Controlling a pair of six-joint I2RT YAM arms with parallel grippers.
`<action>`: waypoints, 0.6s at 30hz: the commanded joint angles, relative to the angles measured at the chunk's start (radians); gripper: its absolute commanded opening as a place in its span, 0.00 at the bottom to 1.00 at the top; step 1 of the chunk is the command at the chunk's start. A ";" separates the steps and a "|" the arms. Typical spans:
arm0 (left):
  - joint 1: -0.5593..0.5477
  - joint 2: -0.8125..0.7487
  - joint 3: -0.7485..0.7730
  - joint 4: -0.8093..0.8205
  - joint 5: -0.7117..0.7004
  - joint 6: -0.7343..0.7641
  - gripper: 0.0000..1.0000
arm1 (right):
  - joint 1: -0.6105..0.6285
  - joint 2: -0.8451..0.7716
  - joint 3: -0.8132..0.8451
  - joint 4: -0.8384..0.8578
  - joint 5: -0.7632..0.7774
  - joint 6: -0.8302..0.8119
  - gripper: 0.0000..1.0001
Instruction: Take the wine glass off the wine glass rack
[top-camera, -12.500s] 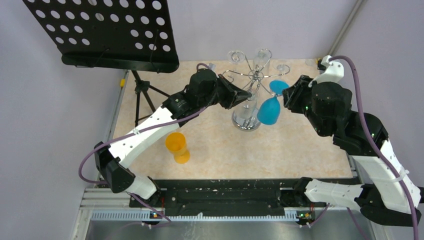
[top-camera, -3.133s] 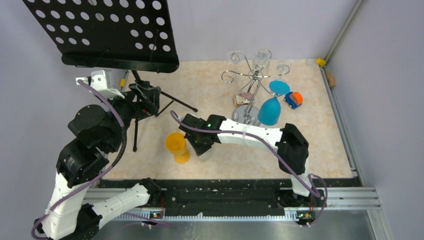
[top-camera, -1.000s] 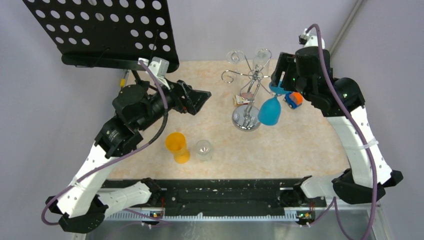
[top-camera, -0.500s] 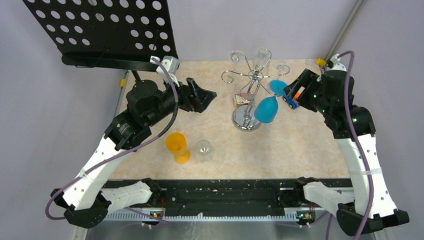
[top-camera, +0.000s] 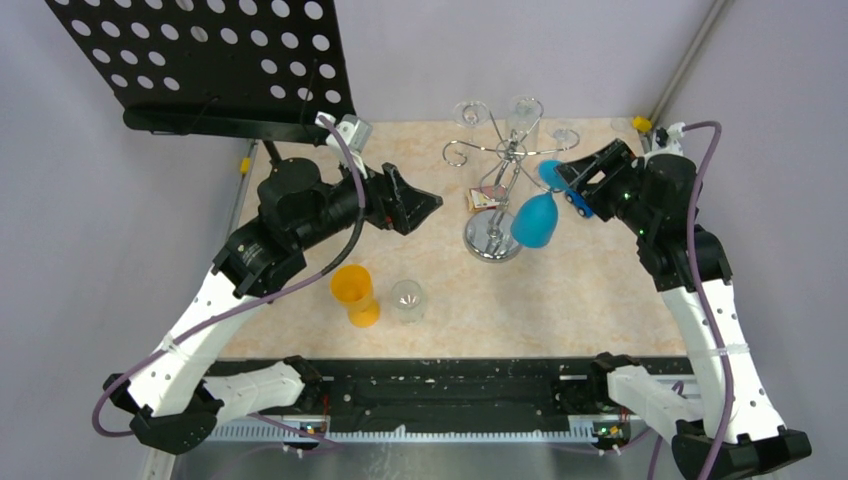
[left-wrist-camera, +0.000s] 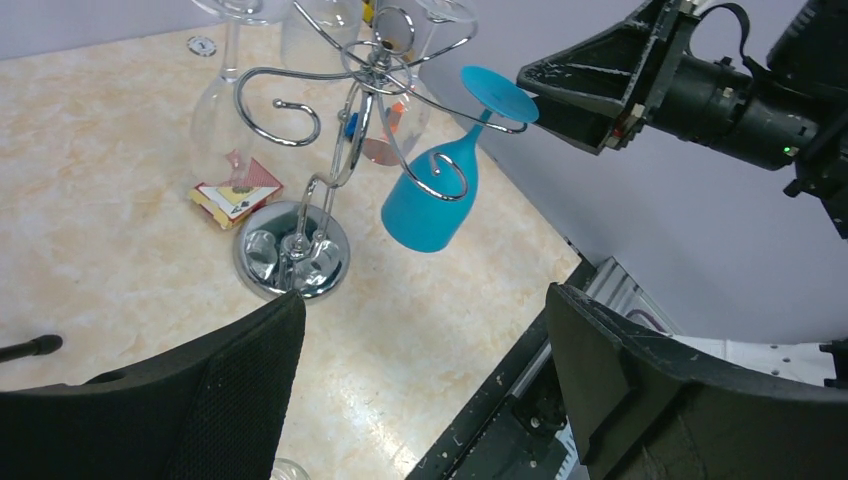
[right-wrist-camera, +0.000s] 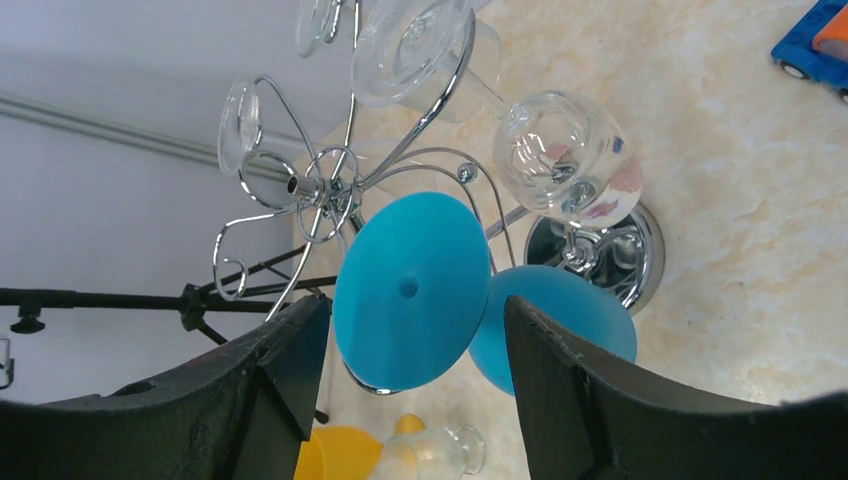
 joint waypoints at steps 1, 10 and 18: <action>0.002 -0.026 0.029 0.054 0.077 0.040 0.92 | -0.011 -0.027 -0.014 0.102 -0.003 0.058 0.64; 0.001 -0.025 0.041 0.031 0.072 0.055 0.92 | -0.014 -0.052 -0.072 0.154 0.014 0.105 0.50; 0.002 -0.028 0.066 -0.006 0.050 0.085 0.93 | -0.015 -0.068 -0.120 0.162 0.048 0.150 0.38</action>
